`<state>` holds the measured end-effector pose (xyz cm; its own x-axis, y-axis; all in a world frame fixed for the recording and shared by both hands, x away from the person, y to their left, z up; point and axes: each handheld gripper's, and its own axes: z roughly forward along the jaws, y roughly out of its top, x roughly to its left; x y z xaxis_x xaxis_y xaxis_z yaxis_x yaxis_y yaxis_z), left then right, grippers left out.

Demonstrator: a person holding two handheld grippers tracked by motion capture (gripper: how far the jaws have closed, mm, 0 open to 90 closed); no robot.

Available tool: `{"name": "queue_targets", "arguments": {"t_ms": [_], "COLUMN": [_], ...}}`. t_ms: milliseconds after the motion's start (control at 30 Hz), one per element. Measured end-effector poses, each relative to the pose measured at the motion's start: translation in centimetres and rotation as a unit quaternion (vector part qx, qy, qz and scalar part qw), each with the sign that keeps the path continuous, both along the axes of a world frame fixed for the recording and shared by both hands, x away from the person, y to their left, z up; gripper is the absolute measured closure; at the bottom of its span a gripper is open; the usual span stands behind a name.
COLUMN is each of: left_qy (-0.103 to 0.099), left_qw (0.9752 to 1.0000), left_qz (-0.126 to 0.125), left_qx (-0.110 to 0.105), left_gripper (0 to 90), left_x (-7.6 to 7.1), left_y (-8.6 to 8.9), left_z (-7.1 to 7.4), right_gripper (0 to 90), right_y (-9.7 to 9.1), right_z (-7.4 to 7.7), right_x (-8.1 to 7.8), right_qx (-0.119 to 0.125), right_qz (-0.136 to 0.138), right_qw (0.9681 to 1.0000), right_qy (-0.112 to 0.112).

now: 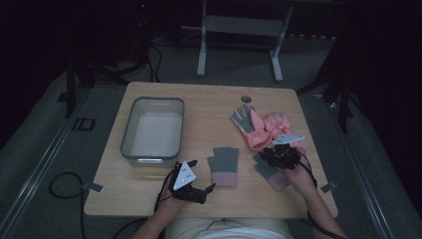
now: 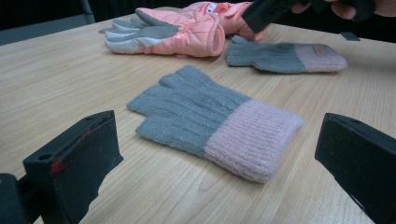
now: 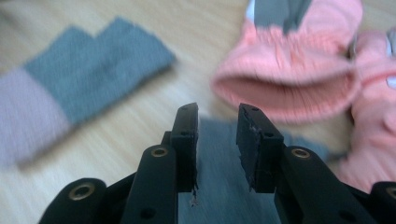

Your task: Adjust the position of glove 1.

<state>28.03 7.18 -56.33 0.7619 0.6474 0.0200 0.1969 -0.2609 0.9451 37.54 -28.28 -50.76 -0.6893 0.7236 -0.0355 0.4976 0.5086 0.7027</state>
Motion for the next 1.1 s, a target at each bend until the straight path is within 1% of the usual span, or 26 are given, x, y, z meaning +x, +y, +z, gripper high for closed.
{"name": "queue_targets", "arguments": {"t_ms": [33,133,167,200,233,267,300,367,400,467,533,633,667,700,833,900,967,1000,1067,1100], "left_qy": [0.000,-0.001,-0.001,-0.002,-0.002,-0.002,-0.002,-0.002,-0.002,-0.002,-0.002,-0.001,0.000,0.000,-0.002,-0.003,-0.003,-0.002,-0.003,-0.004], "left_qw": [1.0000,1.0000,1.0000,1.0000,1.0000,1.0000,1.0000,1.0000,1.0000,1.0000,1.0000,1.0000,1.0000,1.0000,1.0000,1.0000,1.0000,1.0000,1.0000,1.0000], "left_qz": [0.000,-0.001,-0.001,-0.001,0.000,0.000,0.002,0.002,0.003,0.003,0.003,0.002,0.002,0.002,0.001,0.001,0.001,0.002,0.003,0.003], "left_qx": [0.000,0.000,0.000,0.001,0.001,0.002,0.002,0.002,0.001,0.001,0.001,0.001,0.001,0.001,0.003,0.003,0.003,0.003,0.003,0.003], "left_gripper": [0.0,0.0,0.0,0.0,0.0,0.0,0.0,0.0,0.0,0.0,0.0,0.0,0.0,0.0,0.0,0.0,0.0,0.0,0.0,0.0], "left_x": [0.0,0.0,0.0,0.0,0.0,0.0,0.0,0.0,0.0,0.0,0.0,0.0,0.0,0.0,0.0,0.0,0.0,0.0,0.0,-0.1], "left_y": [0.0,0.0,0.0,0.0,0.0,0.0,0.0,0.0,0.0,0.0,0.0,0.0,0.0,0.0,0.0,0.0,0.0,0.0,-0.1,-0.1], "left_z": [0.0,0.0,0.0,0.0,0.0,0.0,0.0,0.0,0.0,0.0,0.0,0.0,0.0,0.0,0.0,0.0,0.0,0.0,0.0,0.0], "right_gripper": [66.1,63.6,63.6,63.0,61.5,61.5,61.9,63.8,66.1,73.5,79.8,82.8,83.6,84.0,85.2,85.4,85.4,85.4,85.4,85.4], "right_y": [-1.0,-1.9,-1.9,-2.2,-2.6,-2.7,-2.9,-3.3,-3.5,-3.4,-3.4,-3.4,-3.4,-3.3,-2.6,-2.1,-1.7,-1.3,-0.9,-0.6], "right_z": [-0.5,-1.4,-1.4,-1.7,-2.3,-2.5,-2.9,-3.2,-3.2,-3.2,-3.3,-3.3,-3.2,-3.2,-2.9,-2.2,-1.2,-0.5,0.7,1.1], "right_x": [-0.4,-0.4,-0.4,-0.3,-0.1,0.0,0.3,0.6,0.7,0.7,0.6,0.5,0.5,0.3,-0.6,-1.5,-2.4,-3.1,-4.0,-4.4], "right_qx": [-0.010,-0.033,-0.033,-0.036,-0.038,-0.040,-0.042,-0.017,-0.015,-0.014,-0.003,0.008,0.013,0.015,0.012,0.025,0.047,0.058,0.082,0.096], "right_qz": [0.010,0.014,0.014,0.014,0.012,0.011,0.011,0.014,0.014,0.011,0.003,-0.013,-0.022,-0.029,-0.042,-0.058,-0.071,-0.082,-0.109,-0.116], "right_qw": [0.9999,0.9993,0.9993,0.9991,0.9988,0.9987,0.9982,0.9984,0.9982,0.9983,0.9980,0.9972,0.9965,0.9962,0.9951,0.9942,0.9934,0.9928,0.9894,0.9876], "right_qy": [0.002,0.013,0.013,0.018,0.027,0.031,0.042,0.053,0.056,0.056,0.063,0.073,0.080,0.081,0.089,0.087,0.076,0.064,0.050,0.046]}}
